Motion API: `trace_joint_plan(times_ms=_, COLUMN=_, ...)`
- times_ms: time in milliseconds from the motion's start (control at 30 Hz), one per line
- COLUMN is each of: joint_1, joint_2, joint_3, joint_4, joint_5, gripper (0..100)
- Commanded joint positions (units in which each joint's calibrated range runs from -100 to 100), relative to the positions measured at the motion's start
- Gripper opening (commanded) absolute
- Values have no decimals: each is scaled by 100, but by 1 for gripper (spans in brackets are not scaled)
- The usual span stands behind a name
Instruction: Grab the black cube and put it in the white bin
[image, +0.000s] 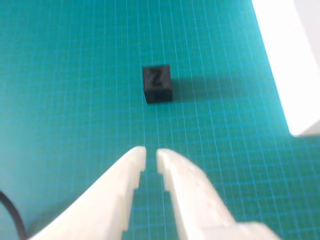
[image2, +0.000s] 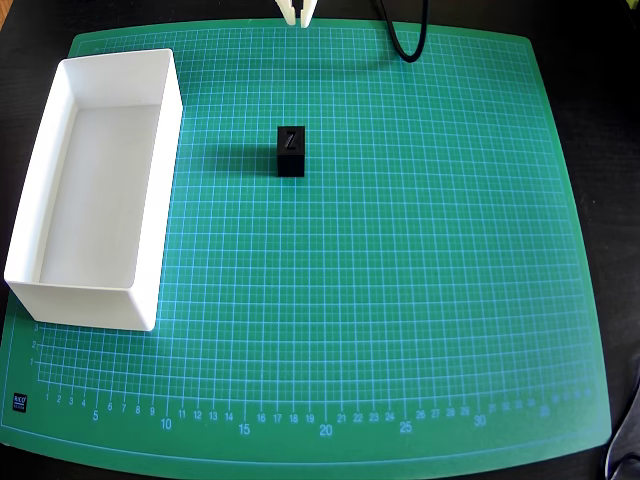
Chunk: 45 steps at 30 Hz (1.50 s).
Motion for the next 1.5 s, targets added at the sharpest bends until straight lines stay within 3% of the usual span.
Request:
trace_joint_plan(times_ms=0, joint_1=14, joint_2=222, joint_3=-693, joint_4=3, joint_5=-34, gripper=9)
trace_joint_plan(times_ms=133, joint_1=6, joint_2=2302, joint_3=-2110, joint_4=3, joint_5=-250, gripper=15)
trace_joint_plan(times_ms=333, joint_1=-53, joint_2=7059, joint_3=-6115, joint_4=123, joint_5=-308, gripper=15)
trace_joint_plan(times_ms=467, joint_1=-53, joint_2=9361, joint_3=-8794, joint_4=1541, joint_5=-345, gripper=15)
trace_joint_plan(times_ms=633, joint_1=-53, joint_2=11100, joint_3=-11636, joint_4=3326, joint_5=-381, gripper=15)
trace_joint_plan(times_ms=767, joint_1=-112, joint_2=12345, joint_3=-13359, joint_4=4172, joint_5=-345, gripper=15)
trace_joint_plan(times_ms=967, joint_1=-405, joint_2=13078, joint_3=-13792, joint_4=4198, joint_5=-381, gripper=16)
trace_joint_plan(times_ms=1233, joint_1=-11, joint_2=13086, joint_3=-13783, joint_4=4198, joint_5=-334, gripper=16)
trace_joint_plan(times_ms=1467, joint_1=31, joint_2=13112, joint_3=-13774, joint_4=4189, joint_5=-339, gripper=26)
